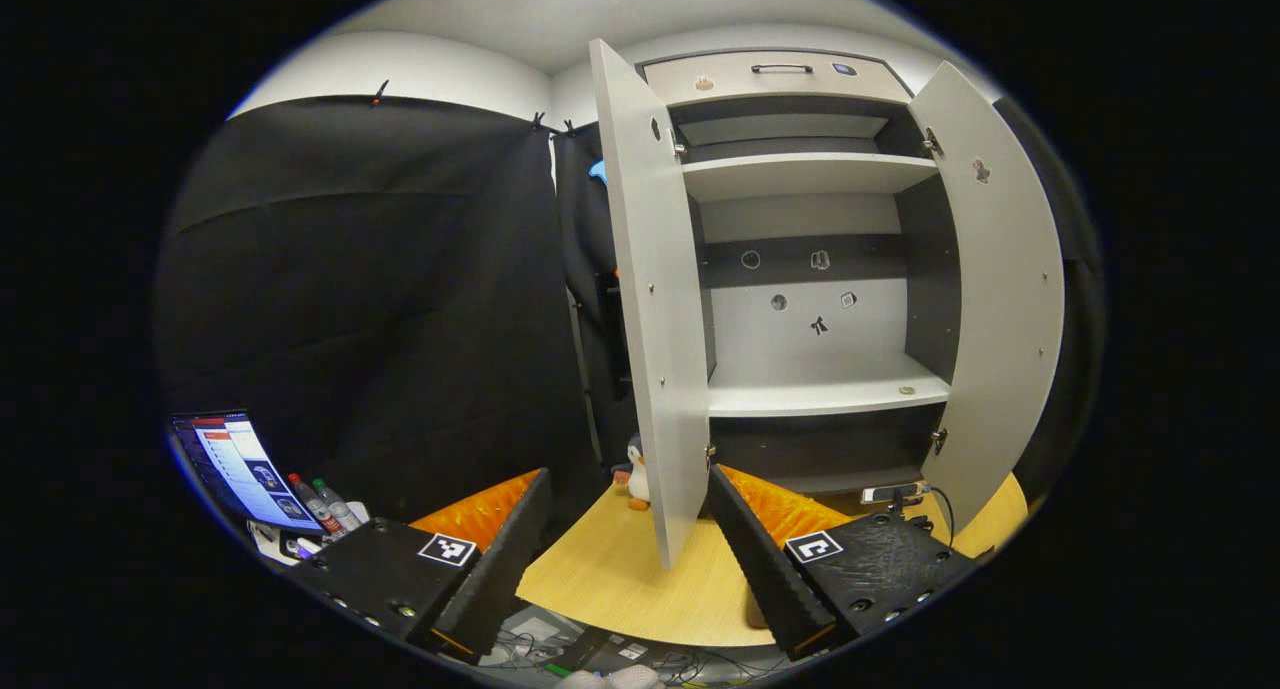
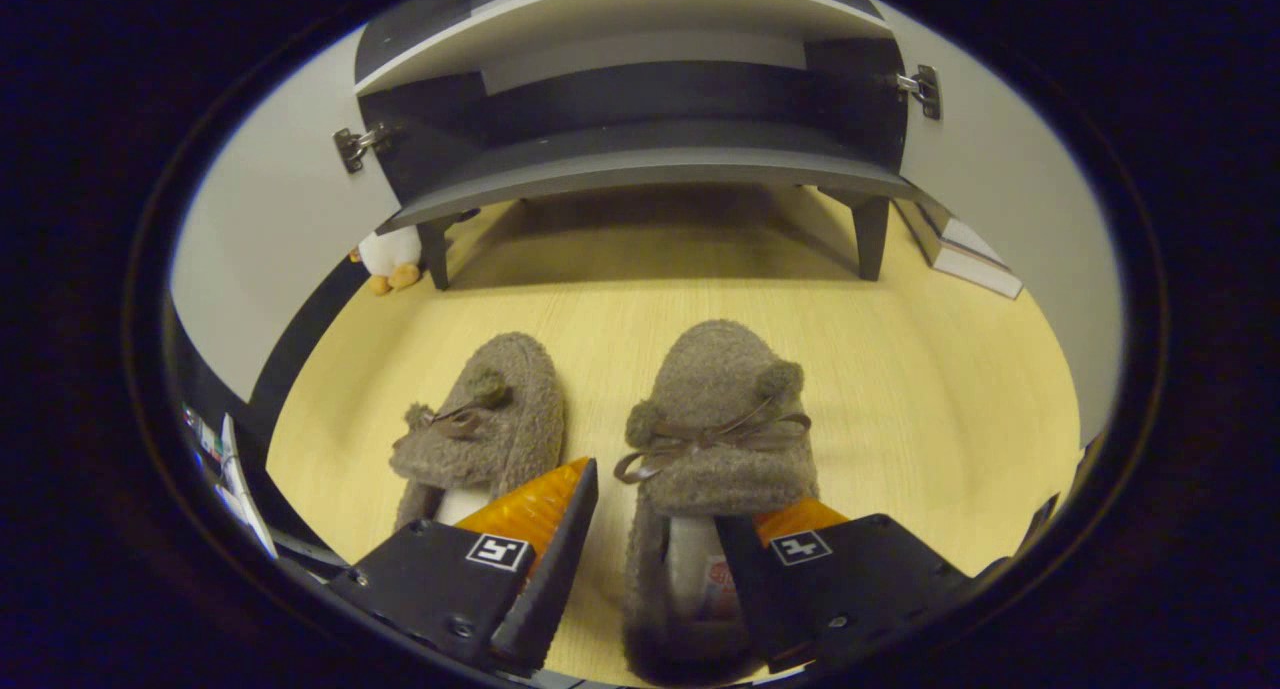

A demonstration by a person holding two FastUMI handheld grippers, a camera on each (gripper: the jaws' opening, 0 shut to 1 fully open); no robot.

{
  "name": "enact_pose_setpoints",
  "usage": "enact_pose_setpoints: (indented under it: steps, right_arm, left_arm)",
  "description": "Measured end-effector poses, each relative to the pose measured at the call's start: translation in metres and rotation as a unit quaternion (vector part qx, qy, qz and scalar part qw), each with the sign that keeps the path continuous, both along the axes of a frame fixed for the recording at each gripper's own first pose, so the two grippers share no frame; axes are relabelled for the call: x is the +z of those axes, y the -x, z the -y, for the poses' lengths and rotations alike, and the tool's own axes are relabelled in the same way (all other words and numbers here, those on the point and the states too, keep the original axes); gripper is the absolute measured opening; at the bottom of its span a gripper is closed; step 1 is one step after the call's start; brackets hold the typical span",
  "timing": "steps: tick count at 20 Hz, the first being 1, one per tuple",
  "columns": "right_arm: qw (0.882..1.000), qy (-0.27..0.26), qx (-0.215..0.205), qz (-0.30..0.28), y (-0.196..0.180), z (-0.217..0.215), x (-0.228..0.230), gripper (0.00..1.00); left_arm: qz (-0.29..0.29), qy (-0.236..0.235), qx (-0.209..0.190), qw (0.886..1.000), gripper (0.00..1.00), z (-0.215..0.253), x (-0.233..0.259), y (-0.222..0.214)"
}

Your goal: Grab one shoe with the right hand and put it into the shoe cabinet, grab the other shoe with the left hand and put it into the shoe cabinet; then close the right door with the right hand and the left door with the left hand.

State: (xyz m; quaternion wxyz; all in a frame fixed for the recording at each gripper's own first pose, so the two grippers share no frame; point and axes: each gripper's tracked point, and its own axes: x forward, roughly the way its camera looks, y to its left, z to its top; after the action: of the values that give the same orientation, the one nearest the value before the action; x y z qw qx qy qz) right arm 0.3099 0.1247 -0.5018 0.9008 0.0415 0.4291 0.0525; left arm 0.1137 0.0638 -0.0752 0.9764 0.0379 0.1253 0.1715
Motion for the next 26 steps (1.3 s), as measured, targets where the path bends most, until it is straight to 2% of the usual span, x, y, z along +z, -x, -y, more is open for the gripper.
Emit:
enact_pose_setpoints:
  steps: [2, 3, 4, 5, 7, 12, 17, 21, 26]
  right_arm:
    - [1.000, -0.004, -0.004, 0.005, -0.008, 0.005, -0.004, 0.64]
    - [1.000, -0.014, -0.001, 0.007, -0.011, 0.003, -0.003, 0.51]
    - [1.000, -0.022, 0.002, 0.009, -0.012, 0.000, 0.000, 0.44]
    - [1.000, -0.016, -0.002, 0.008, -0.012, 0.002, 0.000, 0.24]
    - [1.000, -0.027, 0.007, 0.002, -0.010, -0.001, 0.003, 0.13]
    - [0.999, -0.041, 0.011, 0.030, -0.011, -0.002, 0.051, 0.10]
    - [0.993, -0.056, 0.017, 0.100, -0.031, -0.002, 0.144, 0.11]
    - [0.983, -0.059, 0.019, 0.171, -0.063, -0.004, 0.230, 0.11]
    - [0.967, -0.061, 0.016, 0.246, -0.125, -0.013, 0.327, 0.11]
  left_arm:
    - [-0.003, 0.000, -0.001, 1.000, 0.96, 0.003, -0.002, -0.006]
    - [-0.004, -0.001, -0.002, 1.000, 0.96, 0.004, -0.002, -0.008]
    - [-0.005, -0.002, -0.003, 1.000, 0.96, 0.007, -0.003, -0.011]
    - [-0.006, -0.003, -0.004, 1.000, 0.96, 0.007, -0.004, -0.012]
    - [-0.005, -0.001, -0.007, 1.000, 0.96, 0.010, -0.004, -0.018]
    - [0.014, 0.004, -0.016, 1.000, 0.96, 0.018, 0.006, -0.024]
    - [0.033, 0.009, -0.034, 0.999, 0.96, 0.031, 0.017, -0.024]
    - [0.043, 0.011, -0.052, 0.998, 0.96, 0.041, 0.024, -0.020]
    - [0.049, 0.016, -0.057, 0.997, 0.96, 0.045, 0.026, -0.015]
